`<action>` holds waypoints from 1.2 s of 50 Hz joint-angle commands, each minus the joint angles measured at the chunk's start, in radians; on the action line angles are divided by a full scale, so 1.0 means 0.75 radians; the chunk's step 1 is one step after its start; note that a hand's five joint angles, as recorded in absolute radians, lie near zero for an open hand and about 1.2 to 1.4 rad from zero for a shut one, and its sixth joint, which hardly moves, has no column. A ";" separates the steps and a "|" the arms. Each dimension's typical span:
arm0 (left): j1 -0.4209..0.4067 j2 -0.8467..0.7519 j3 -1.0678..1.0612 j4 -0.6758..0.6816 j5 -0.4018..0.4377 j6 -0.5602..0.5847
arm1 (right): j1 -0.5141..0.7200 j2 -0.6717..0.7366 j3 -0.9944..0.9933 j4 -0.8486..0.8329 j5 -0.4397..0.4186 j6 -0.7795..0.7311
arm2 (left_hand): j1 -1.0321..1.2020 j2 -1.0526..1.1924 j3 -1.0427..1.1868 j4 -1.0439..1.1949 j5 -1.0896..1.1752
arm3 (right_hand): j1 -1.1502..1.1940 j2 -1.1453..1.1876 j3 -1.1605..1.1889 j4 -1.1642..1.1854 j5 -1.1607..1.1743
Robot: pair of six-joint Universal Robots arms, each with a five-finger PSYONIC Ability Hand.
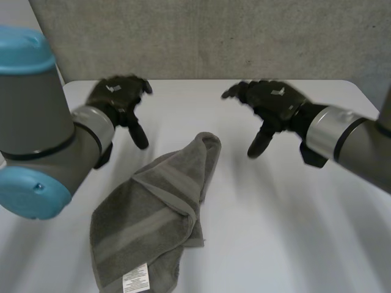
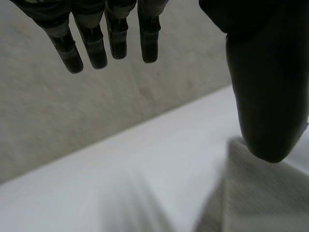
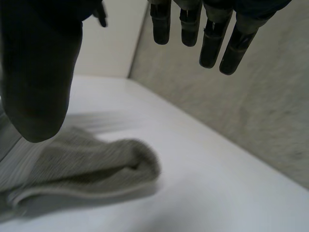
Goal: Fold the towel.
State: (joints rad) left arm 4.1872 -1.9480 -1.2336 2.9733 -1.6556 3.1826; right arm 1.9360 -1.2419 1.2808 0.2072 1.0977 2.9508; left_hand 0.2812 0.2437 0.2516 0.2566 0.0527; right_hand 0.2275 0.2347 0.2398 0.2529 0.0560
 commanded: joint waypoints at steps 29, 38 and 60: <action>0.023 0.028 -0.609 0.390 0.174 0.305 | 0.390 0.613 -0.215 -0.370 0.238 -0.214 | -0.071 -0.021 -0.031 -0.038 0.001 | -0.071 -0.080 -0.087 -0.104 -0.075; 0.166 0.241 -0.723 0.390 0.172 0.297 | 0.378 0.308 -0.033 -0.338 0.191 -0.251 | -0.098 -0.048 -0.059 -0.065 -0.026 | -0.071 -0.080 -0.087 -0.104 -0.075; 0.261 0.358 -1.030 0.388 0.197 0.367 | 0.444 0.171 0.303 -0.182 0.052 -0.893 | -0.078 -0.028 -0.039 -0.046 -0.006 | -0.071 -0.080 -0.087 -0.104 -0.075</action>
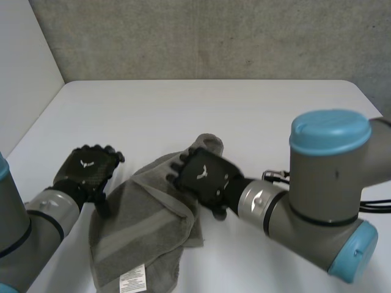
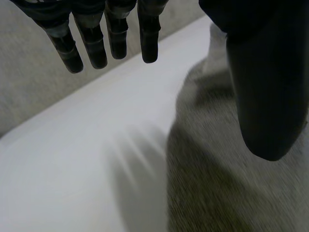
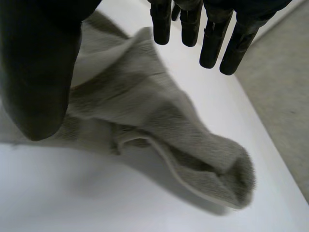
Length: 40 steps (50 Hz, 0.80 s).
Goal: Fold the towel.
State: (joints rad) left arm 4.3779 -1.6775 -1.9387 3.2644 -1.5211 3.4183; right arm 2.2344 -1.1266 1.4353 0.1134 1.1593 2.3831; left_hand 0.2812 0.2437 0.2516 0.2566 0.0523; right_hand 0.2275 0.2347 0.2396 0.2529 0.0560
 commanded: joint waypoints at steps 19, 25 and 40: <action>0.074 -0.058 -0.162 0.076 0.026 0.126 | 0.121 0.115 0.154 -0.317 -0.069 -0.167 | -0.067 -0.017 -0.027 -0.034 0.006 | 0.170 0.160 0.154 0.136 0.166; 0.070 -0.140 -0.137 0.133 0.020 0.130 | 0.126 0.201 0.107 -0.317 -0.055 -0.169 | -0.063 -0.013 -0.023 -0.030 0.010 | 0.357 0.348 0.341 0.324 0.353; 0.041 -0.332 -0.043 0.133 0.011 0.130 | 0.105 0.112 0.089 -0.313 -0.028 -0.110 | 0.650 0.700 0.689 0.682 0.722 | 1.558 1.549 1.542 1.525 1.554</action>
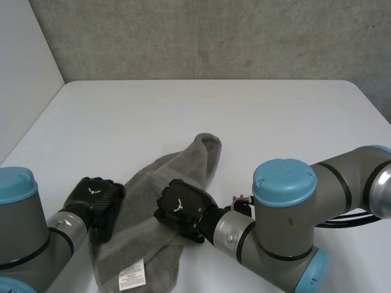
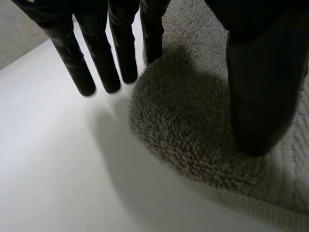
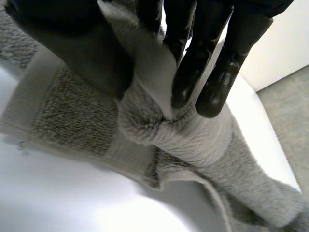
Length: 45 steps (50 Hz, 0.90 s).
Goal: Fold the towel.
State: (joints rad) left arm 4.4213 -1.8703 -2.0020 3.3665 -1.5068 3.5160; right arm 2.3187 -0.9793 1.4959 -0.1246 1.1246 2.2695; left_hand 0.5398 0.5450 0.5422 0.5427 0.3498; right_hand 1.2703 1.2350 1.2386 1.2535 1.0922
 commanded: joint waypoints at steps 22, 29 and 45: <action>-0.201 -0.069 0.256 -0.020 -0.018 -0.021 | -0.134 -0.247 0.075 0.279 0.082 0.146 | 1.142 1.135 1.139 1.138 1.163 | 0.168 0.215 0.210 0.190 0.173; -0.287 -0.108 0.637 -0.020 -0.046 -0.021 | -0.206 -0.257 -0.084 0.189 0.082 0.152 | 1.142 1.135 1.139 1.138 1.163 | 0.168 0.215 0.210 0.190 0.173; -0.422 -0.090 1.773 -0.105 -0.249 -0.233 | -0.392 -0.447 -0.659 -0.519 0.368 0.643 | 1.142 1.135 1.139 1.138 1.163 | 0.168 0.215 0.210 0.190 0.173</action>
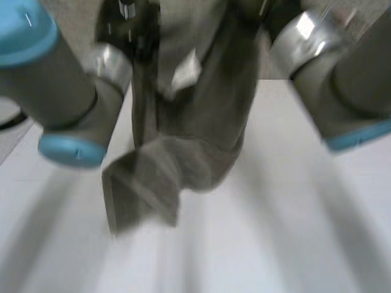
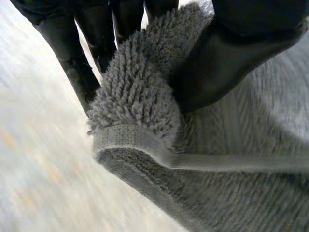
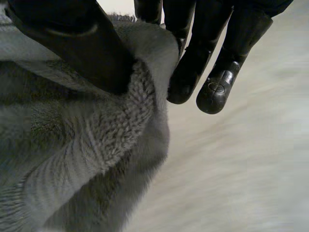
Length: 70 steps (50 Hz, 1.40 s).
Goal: Fold the towel.
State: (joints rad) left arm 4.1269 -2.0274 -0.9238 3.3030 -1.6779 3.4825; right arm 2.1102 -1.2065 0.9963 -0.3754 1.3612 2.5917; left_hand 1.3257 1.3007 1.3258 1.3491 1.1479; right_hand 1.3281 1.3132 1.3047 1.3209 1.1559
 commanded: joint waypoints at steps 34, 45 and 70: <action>-0.213 -0.017 -0.689 -0.025 0.108 -0.236 | -0.222 0.042 0.662 0.458 -0.209 -0.173 | 0.094 0.127 0.094 0.063 0.098 | 0.091 0.111 0.122 0.101 0.088; -0.361 -0.052 -0.542 -0.031 0.102 -0.275 | -0.408 0.050 0.649 0.454 -0.173 -0.183 | -1.535 -1.502 -1.535 -1.566 -1.531 | 0.091 0.111 0.122 0.101 0.088; -0.144 0.042 -0.697 -0.050 0.110 -0.281 | -0.636 0.063 0.582 0.474 0.016 -0.181 | -1.526 -1.493 -1.526 -1.557 -1.522 | -1.538 -1.518 -1.507 -1.528 -1.541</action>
State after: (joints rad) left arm 3.9673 -1.9988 -1.4123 3.2658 -1.6021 3.2692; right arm 1.6033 -1.0820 1.3555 -0.0749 1.3502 2.4474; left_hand 0.2629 0.2413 0.2436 0.2496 0.0524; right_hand 0.2320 0.2364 0.2428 0.2566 0.0570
